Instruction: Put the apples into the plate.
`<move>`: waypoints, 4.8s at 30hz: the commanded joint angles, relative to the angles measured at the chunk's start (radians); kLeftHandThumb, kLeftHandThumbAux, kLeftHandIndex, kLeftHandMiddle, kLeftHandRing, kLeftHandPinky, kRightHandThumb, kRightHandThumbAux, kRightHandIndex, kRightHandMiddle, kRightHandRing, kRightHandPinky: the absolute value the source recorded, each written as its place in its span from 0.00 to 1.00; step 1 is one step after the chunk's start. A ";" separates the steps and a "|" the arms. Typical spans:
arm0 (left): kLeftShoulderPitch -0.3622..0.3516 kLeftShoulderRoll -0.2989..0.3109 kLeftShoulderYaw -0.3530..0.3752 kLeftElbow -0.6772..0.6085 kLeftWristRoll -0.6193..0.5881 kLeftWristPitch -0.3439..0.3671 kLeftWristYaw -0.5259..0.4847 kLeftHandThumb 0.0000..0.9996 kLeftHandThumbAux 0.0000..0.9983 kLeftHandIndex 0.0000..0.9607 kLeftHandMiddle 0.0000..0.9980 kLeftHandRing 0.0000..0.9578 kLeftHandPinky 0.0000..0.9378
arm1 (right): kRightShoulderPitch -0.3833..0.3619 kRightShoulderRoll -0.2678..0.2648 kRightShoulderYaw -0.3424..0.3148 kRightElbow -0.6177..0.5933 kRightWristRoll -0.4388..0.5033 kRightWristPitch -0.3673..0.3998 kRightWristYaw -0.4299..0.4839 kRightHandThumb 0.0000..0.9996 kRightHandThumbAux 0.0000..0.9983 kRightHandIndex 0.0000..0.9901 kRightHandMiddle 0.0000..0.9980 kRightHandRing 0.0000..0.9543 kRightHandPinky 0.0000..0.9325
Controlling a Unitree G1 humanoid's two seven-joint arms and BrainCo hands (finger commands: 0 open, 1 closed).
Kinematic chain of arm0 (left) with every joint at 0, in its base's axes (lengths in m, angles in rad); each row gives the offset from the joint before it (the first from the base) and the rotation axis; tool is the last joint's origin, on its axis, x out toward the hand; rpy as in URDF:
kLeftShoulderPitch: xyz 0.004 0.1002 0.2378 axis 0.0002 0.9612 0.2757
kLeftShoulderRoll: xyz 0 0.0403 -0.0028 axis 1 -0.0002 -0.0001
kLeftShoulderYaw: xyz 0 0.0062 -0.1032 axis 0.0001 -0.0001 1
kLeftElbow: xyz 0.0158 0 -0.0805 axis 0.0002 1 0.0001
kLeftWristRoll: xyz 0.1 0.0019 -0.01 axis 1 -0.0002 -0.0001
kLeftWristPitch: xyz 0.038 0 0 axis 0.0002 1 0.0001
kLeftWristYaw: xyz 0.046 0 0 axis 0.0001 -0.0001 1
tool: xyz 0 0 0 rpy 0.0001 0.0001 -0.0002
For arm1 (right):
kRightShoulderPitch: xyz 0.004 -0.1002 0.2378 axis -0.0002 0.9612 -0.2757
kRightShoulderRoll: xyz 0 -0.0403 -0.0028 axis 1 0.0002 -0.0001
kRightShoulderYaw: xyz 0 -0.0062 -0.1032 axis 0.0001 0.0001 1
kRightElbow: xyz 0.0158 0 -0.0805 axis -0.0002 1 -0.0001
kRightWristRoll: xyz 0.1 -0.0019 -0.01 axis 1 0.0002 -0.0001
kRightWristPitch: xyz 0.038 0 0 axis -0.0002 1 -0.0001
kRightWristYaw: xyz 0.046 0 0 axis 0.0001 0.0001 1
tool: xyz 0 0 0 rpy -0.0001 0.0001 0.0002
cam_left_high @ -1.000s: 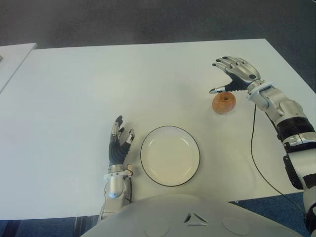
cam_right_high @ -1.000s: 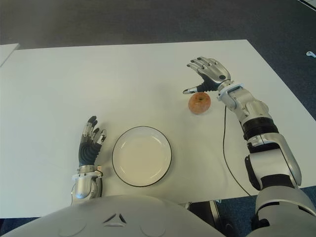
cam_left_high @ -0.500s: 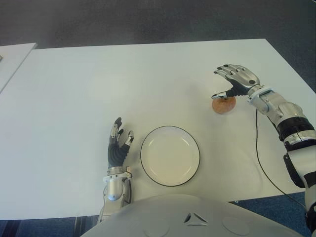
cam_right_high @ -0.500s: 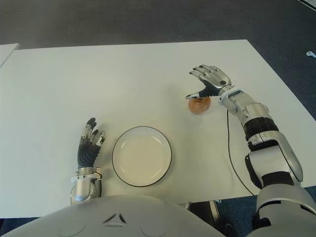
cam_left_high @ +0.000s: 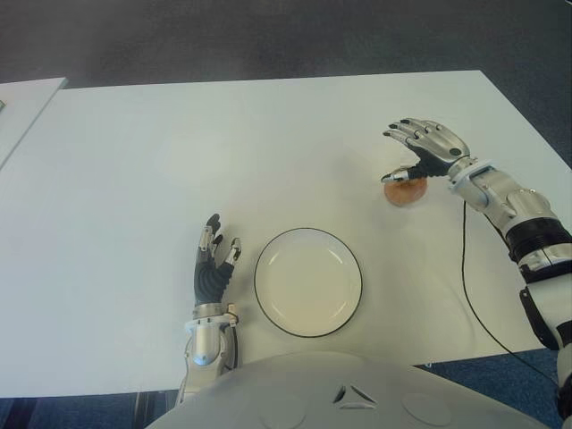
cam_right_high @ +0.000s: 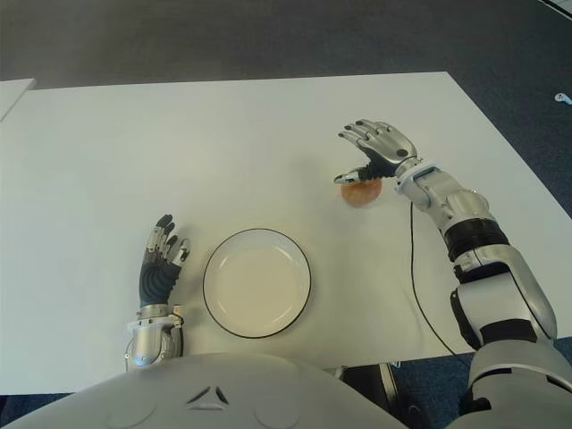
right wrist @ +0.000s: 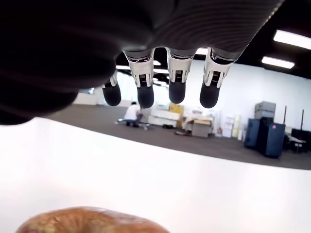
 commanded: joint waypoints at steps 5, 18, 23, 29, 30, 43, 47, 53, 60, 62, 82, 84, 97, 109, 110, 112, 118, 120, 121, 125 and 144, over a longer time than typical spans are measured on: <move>0.008 0.007 -0.007 0.016 -0.009 0.010 -0.018 0.15 0.63 0.07 0.05 0.05 0.05 | 0.042 0.005 0.026 0.010 -0.009 0.007 -0.043 0.22 0.23 0.00 0.00 0.00 0.00; 0.007 0.006 -0.012 0.011 -0.015 0.015 -0.021 0.14 0.63 0.06 0.05 0.04 0.06 | 0.080 0.038 0.034 0.034 0.029 0.010 -0.032 0.21 0.24 0.00 0.00 0.00 0.00; 0.007 0.005 -0.013 0.011 -0.011 0.014 -0.018 0.14 0.62 0.06 0.05 0.05 0.06 | 0.097 0.067 0.046 0.066 0.031 0.025 -0.037 0.22 0.26 0.00 0.00 0.00 0.00; 0.009 0.007 -0.017 0.006 -0.007 0.015 -0.019 0.14 0.62 0.06 0.05 0.05 0.06 | 0.088 0.113 0.074 0.184 0.026 0.031 -0.085 0.24 0.29 0.00 0.00 0.00 0.00; 0.009 0.009 -0.017 0.006 -0.008 0.016 -0.021 0.14 0.62 0.06 0.05 0.05 0.06 | 0.088 0.120 0.075 0.197 0.027 0.032 -0.097 0.24 0.30 0.00 0.00 0.00 0.00; 0.003 0.013 -0.014 0.008 -0.025 0.018 -0.036 0.14 0.62 0.06 0.05 0.04 0.05 | 0.036 0.193 0.107 0.370 0.040 0.056 -0.194 0.28 0.26 0.00 0.00 0.00 0.03; 0.001 0.015 -0.014 0.010 -0.031 0.018 -0.043 0.15 0.62 0.06 0.05 0.04 0.05 | 0.014 0.222 0.115 0.432 0.046 0.071 -0.217 0.27 0.30 0.00 0.01 0.00 0.05; -0.007 0.017 -0.010 0.019 -0.029 0.012 -0.044 0.15 0.62 0.06 0.05 0.04 0.06 | 0.000 0.245 0.110 0.485 0.068 0.079 -0.240 0.28 0.35 0.00 0.03 0.02 0.07; -0.010 0.018 -0.006 0.023 -0.040 0.013 -0.050 0.15 0.63 0.06 0.05 0.04 0.05 | -0.002 0.271 0.088 0.548 0.121 0.110 -0.217 0.28 0.39 0.02 0.05 0.04 0.09; -0.010 0.018 -0.006 0.024 -0.037 0.011 -0.049 0.15 0.63 0.06 0.05 0.04 0.05 | 0.001 0.284 0.079 0.563 0.140 0.128 -0.209 0.28 0.40 0.02 0.05 0.05 0.10; -0.010 0.016 -0.007 0.020 -0.020 0.011 -0.040 0.14 0.62 0.07 0.05 0.05 0.05 | 0.036 0.292 0.023 0.597 0.243 0.199 -0.254 0.37 0.60 0.39 0.44 0.45 0.45; -0.010 0.017 -0.007 0.022 -0.022 0.008 -0.041 0.14 0.62 0.07 0.05 0.04 0.05 | 0.037 0.291 0.019 0.598 0.247 0.205 -0.261 0.55 0.67 0.41 0.50 0.52 0.51; -0.012 0.019 -0.006 0.022 -0.033 0.008 -0.052 0.16 0.63 0.07 0.05 0.04 0.05 | 0.038 0.274 -0.001 0.599 0.257 0.253 -0.292 0.70 0.72 0.44 0.73 0.76 0.71; -0.018 0.018 -0.006 0.030 -0.031 0.006 -0.051 0.16 0.62 0.08 0.05 0.04 0.05 | 0.015 0.259 0.019 0.601 0.241 0.253 -0.300 0.71 0.72 0.44 0.80 0.83 0.80; -0.018 0.018 -0.006 0.031 -0.031 0.006 -0.051 0.16 0.62 0.08 0.06 0.04 0.05 | 0.012 0.257 0.021 0.601 0.241 0.251 -0.299 0.71 0.72 0.44 0.80 0.83 0.80; -0.019 0.018 -0.007 0.031 -0.031 0.006 -0.050 0.16 0.62 0.08 0.05 0.04 0.05 | 0.008 0.255 0.023 0.602 0.240 0.249 -0.297 0.71 0.71 0.44 0.82 0.85 0.83; -0.022 0.017 -0.009 0.033 -0.026 0.007 -0.049 0.15 0.62 0.08 0.05 0.05 0.06 | -0.005 0.251 0.029 0.602 0.238 0.243 -0.292 0.71 0.71 0.44 0.84 0.86 0.82; -0.022 0.017 -0.011 0.033 -0.025 0.006 -0.050 0.15 0.62 0.08 0.05 0.04 0.06 | -0.009 0.250 0.032 0.602 0.236 0.240 -0.292 0.71 0.71 0.45 0.83 0.86 0.80; -0.023 0.017 -0.012 0.033 -0.024 0.006 -0.050 0.14 0.62 0.08 0.05 0.04 0.06 | -0.011 0.249 0.034 0.602 0.235 0.239 -0.292 0.71 0.71 0.45 0.83 0.86 0.80; -0.023 0.017 -0.014 0.030 -0.023 0.009 -0.050 0.14 0.63 0.07 0.05 0.04 0.06 | -0.020 0.248 0.043 0.602 0.230 0.240 -0.290 0.71 0.71 0.45 0.83 0.86 0.80; -0.034 0.012 -0.010 0.052 -0.031 0.001 -0.047 0.14 0.63 0.08 0.06 0.05 0.07 | -0.064 0.249 0.063 0.600 0.228 0.236 -0.294 0.71 0.71 0.44 0.86 0.88 0.86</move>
